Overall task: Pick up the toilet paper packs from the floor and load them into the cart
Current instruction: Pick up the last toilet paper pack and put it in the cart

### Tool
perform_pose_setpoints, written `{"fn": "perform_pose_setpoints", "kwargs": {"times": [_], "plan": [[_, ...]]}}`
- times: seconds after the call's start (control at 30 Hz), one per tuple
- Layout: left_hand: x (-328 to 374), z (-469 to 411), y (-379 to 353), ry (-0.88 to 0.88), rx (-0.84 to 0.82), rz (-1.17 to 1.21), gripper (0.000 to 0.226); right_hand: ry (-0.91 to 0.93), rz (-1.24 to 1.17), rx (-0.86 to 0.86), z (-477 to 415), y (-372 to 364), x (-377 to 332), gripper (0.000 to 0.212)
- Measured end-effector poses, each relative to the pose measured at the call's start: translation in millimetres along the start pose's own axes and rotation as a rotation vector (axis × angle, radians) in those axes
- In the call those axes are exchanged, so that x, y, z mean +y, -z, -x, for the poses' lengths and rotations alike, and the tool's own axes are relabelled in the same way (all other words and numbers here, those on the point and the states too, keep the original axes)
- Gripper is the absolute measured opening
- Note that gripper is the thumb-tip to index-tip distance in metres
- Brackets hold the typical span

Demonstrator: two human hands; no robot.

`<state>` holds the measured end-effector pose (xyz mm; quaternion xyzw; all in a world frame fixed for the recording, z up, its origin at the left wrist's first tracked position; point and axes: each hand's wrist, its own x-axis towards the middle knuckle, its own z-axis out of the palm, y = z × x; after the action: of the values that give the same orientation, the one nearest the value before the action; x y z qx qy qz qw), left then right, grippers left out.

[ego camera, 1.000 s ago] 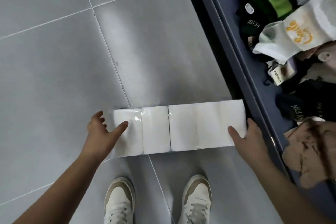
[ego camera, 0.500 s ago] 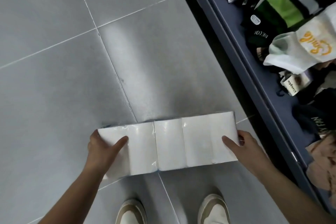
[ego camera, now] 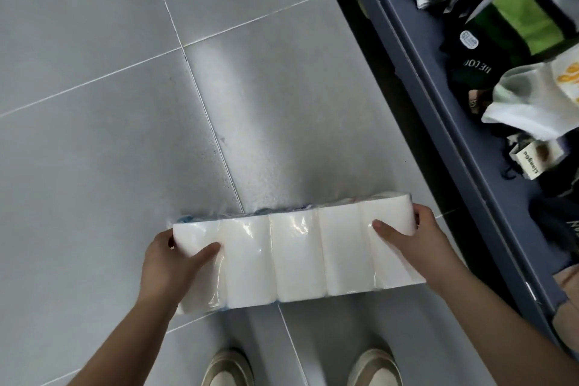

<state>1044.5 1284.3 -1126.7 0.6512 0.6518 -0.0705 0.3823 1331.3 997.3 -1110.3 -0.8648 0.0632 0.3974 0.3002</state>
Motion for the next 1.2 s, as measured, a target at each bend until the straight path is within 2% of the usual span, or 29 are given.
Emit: {"fn": "perform_pose_setpoints", "kwargs": {"times": [0.2, 0.3, 0.43, 0.53, 0.67, 0.77, 0.87, 1.0, 1.2], "plan": [[14, 6, 8, -0.06, 0.053, 0.113, 0.076, 0.087, -0.085, 0.034, 0, 9, -18, 0.085], [36, 5, 17, -0.151, 0.096, 0.151, 0.073, 0.124, -0.142, 0.039, 2, 13, -25, 0.088], [60, 1, 27, -0.29, 0.112, 0.188, 0.059, 0.164, -0.221, 0.063, 5, 16, -26, 0.087], [58, -3, 27, -0.272, 0.113, 0.132, 0.072, 0.158, -0.221, 0.082, 13, 23, -18, 0.083], [53, 5, 34, -0.253, 0.117, 0.074, 0.107, 0.161, 0.06, 0.118, 24, 26, -9, 0.095], [54, 11, 41, -0.333, 0.099, -0.094, 0.13, 0.225, 0.269, 0.121, 31, 30, -10, 0.122], [56, 12, 45, -0.428, 0.108, -0.349, 0.137, 0.366, 0.588, 0.066, 31, 33, -15, 0.139], [49, 8, 40, -0.52, 0.042, -0.56, 0.144, 0.514, 0.866, 0.029, 28, 20, -14, 0.138], [45, 9, 32, -0.579, -0.065, -0.67, 0.145, 0.559, 0.868, 0.076, 28, 1, 2, 0.145]]}}
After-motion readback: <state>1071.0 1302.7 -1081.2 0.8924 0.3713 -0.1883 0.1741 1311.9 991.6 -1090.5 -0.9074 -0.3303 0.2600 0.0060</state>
